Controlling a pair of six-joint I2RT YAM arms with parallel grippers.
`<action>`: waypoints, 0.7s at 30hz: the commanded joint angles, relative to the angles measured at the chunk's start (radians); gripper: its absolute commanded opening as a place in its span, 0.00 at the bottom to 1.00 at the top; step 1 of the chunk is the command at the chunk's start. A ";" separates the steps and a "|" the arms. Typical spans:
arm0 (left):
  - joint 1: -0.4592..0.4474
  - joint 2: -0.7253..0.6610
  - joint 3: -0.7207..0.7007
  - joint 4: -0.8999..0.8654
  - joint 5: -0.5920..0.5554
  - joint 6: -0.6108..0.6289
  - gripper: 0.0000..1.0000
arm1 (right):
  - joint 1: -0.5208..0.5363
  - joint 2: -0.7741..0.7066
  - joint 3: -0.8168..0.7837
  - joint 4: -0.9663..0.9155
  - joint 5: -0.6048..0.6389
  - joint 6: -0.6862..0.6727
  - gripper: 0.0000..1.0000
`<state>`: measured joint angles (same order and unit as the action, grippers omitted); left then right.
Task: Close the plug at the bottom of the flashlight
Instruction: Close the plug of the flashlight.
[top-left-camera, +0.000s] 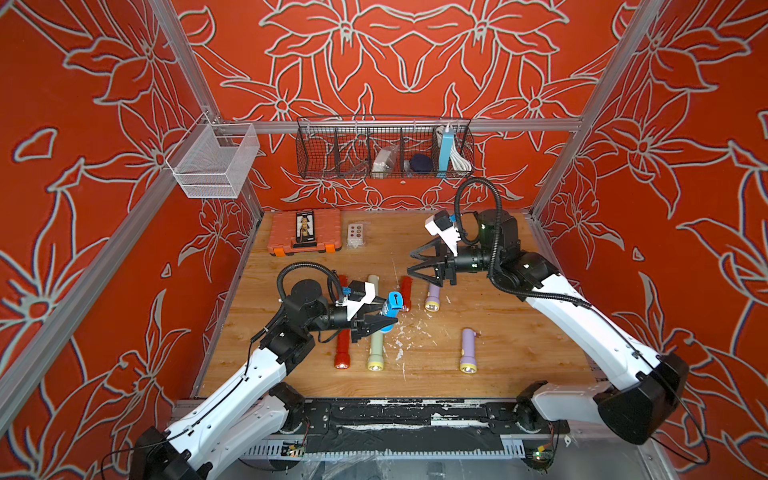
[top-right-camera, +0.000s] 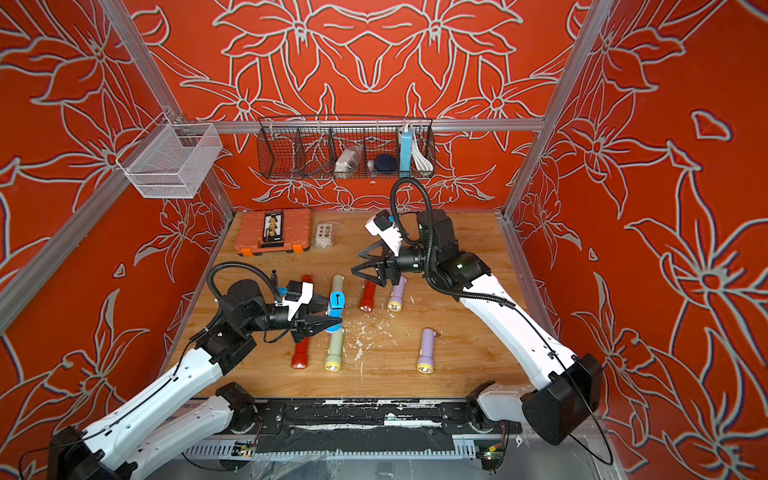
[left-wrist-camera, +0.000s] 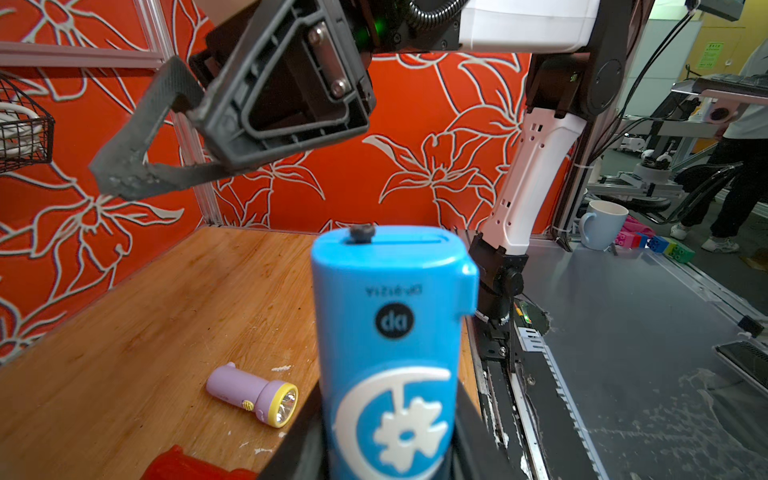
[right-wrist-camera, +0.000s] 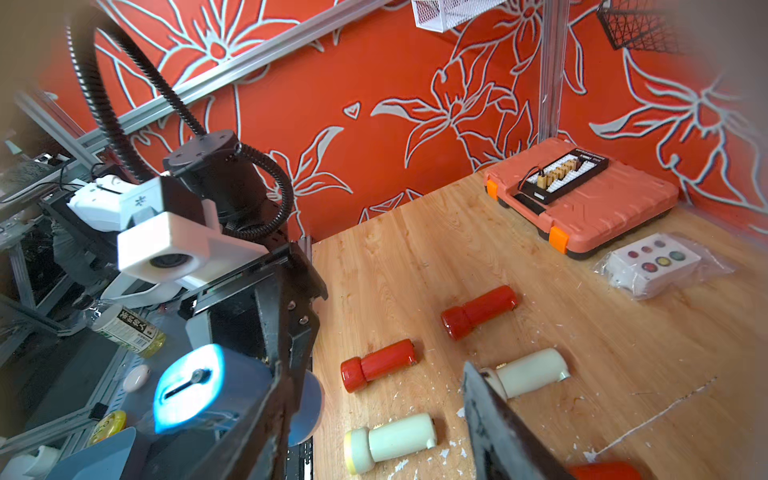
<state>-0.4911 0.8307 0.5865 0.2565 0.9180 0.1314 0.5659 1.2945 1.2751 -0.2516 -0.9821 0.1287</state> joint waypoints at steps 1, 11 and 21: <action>-0.004 0.004 0.013 0.036 0.013 0.013 0.00 | 0.010 -0.016 -0.019 0.094 -0.118 0.056 0.73; -0.006 0.010 0.019 0.037 0.014 0.003 0.00 | 0.076 0.012 -0.026 0.040 -0.189 -0.015 0.79; -0.006 0.018 0.021 0.041 0.015 -0.001 0.00 | 0.109 0.037 -0.043 0.051 -0.200 -0.018 0.76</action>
<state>-0.4919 0.8482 0.5865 0.2565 0.9180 0.1303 0.6628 1.3209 1.2434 -0.2169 -1.1488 0.1402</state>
